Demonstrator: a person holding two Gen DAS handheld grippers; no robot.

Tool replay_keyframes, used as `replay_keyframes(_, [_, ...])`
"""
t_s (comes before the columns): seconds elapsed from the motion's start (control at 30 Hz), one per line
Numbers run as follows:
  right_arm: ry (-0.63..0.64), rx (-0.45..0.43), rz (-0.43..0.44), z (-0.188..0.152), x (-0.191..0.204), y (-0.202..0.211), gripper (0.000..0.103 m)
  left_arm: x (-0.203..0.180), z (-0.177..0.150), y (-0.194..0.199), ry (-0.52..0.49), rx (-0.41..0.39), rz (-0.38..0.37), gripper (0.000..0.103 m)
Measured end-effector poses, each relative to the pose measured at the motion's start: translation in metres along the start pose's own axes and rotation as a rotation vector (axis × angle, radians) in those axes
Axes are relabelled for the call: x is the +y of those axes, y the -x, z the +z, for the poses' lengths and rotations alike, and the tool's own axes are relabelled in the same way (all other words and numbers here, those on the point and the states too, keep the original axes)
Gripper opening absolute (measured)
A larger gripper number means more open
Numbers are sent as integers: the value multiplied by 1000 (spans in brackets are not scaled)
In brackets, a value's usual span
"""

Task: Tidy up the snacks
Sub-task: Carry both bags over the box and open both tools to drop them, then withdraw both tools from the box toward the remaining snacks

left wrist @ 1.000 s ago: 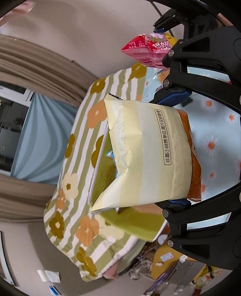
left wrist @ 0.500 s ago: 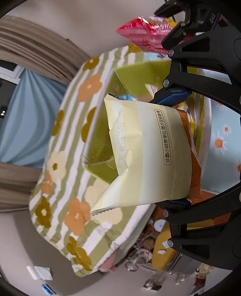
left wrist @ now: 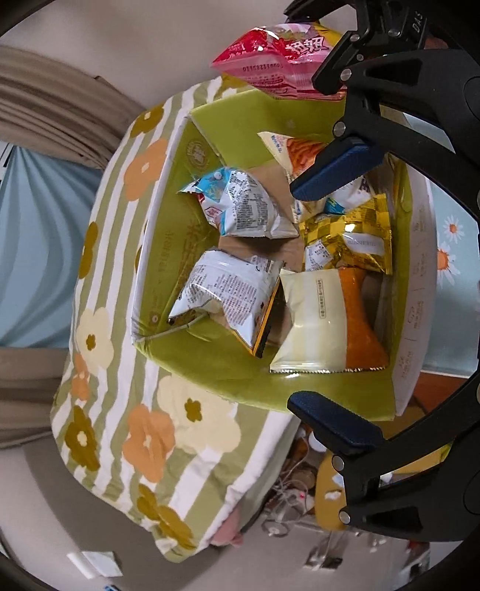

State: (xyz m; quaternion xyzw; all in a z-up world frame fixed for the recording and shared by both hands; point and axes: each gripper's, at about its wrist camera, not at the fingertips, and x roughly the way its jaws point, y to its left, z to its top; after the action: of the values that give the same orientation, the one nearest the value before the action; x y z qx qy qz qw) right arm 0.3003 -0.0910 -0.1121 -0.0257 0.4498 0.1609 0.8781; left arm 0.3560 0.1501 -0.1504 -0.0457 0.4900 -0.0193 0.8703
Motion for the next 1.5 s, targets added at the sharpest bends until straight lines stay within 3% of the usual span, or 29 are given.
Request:
replay_keyframes(0.2, [3,42,19,0,1,-6,82,-8,-9,13,-47,-15,50,102])
replay_keyframes(0.27, [2,40,19,-2,1,-9,88,-6,-12,16,-39,-16,52,102])
replay_keyframes(0.33, [12,21,27,-6,2,-11,103,-3,-16,19,-23,-16,48,102])
replay_keyframes(0.77, [44,-5,29,-23,9,11,103,6,-36,43,21,-26,50,102])
replay_keyframes(1.13, [-27,-105,-26,-28,-7,67,103,-30,-30,84,-53,-106,-39,102])
replay_keyframes(1.3, [-72,-151,-62,-36,-31,105,103,-63,-26,100,-109,-144,-113,102])
replay_keyframes(1.5, [-190,-179,-168,-56,-72,143,103,-115,-30,111,-208,-157,-214,102])
